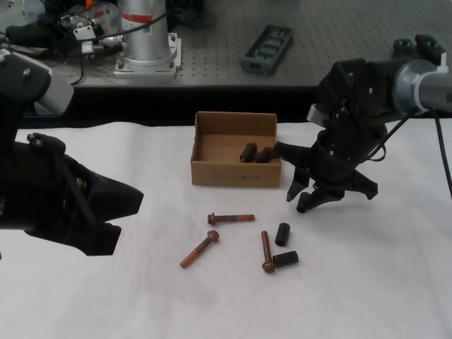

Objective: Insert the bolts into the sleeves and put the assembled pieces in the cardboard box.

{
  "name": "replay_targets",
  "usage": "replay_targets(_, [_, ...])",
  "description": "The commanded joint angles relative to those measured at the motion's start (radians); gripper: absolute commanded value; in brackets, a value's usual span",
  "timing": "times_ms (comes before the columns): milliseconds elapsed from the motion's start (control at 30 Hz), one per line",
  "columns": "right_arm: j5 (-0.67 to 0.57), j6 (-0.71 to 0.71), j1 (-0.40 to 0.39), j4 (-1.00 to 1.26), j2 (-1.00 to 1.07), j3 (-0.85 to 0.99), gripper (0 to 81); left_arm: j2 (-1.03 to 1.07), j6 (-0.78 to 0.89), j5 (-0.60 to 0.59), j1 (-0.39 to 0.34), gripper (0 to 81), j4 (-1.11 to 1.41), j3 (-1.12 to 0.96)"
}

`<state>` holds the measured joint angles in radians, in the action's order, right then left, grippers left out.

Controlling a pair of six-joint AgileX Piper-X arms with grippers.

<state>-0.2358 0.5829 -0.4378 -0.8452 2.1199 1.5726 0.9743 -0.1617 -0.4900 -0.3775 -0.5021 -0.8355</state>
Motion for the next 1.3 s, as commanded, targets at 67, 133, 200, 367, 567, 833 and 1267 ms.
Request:
replay_targets(67, [0.002,-0.015,0.004,-0.003,0.015,0.012,29.4,-0.007,-0.004,0.009,-0.002,0.7,0.011,-0.001])
replay_targets(133, [0.002,-0.015,0.004,-0.003,0.020,0.012,29.4,-0.007,-0.004,0.009,-0.002,0.7,0.011,-0.001])
replay_targets(200, [0.002,-0.015,0.004,-0.003,0.025,0.012,29.4,-0.007,-0.004,0.009,-0.002,0.7,0.011,-0.001])
replay_targets(367, [0.002,-0.020,0.004,-0.003,0.033,0.012,29.4,-0.007,-0.004,0.009,-0.002,0.7,0.011,-0.001])
replay_targets(567, [0.025,-0.020,0.004,-0.001,0.036,0.012,29.4,-0.007,-0.004,0.009,-0.002,0.7,0.011,-0.001])
replay_targets(833, [0.047,-0.020,0.004,0.008,0.036,0.012,16.9,-0.007,-0.006,0.009,-0.002,0.7,0.011,-0.001])
replay_targets(1267, [0.111,-0.023,0.004,0.011,0.036,0.012,15.7,-0.007,-0.027,0.015,-0.002,0.7,0.024,0.012])
